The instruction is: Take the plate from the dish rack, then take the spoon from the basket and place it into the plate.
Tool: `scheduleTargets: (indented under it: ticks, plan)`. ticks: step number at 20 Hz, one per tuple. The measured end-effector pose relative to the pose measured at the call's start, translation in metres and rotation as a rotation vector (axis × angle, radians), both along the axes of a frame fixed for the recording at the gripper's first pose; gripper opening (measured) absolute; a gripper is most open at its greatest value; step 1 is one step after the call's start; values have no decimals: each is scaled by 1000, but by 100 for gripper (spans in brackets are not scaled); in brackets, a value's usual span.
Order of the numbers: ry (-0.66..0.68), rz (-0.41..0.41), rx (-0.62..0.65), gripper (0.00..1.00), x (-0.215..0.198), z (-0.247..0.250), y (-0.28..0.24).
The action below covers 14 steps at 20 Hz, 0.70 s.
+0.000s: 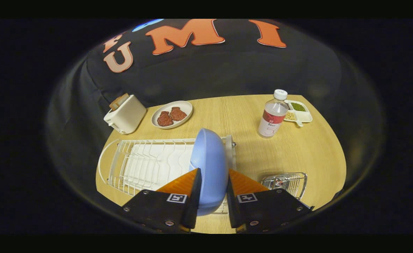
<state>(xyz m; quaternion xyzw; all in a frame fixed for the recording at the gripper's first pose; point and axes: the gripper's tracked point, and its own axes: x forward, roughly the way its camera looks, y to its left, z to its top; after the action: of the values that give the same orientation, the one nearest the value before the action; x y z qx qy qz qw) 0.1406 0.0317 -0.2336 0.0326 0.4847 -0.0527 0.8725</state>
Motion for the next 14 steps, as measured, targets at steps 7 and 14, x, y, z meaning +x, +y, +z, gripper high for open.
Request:
scheduleTargets:
  ticks: [7, 14]
  plan:
    - [-11, -33, -136, 28, 3, 13, -2]
    - [-101, -7, -277, 24, 11, 34, 2]
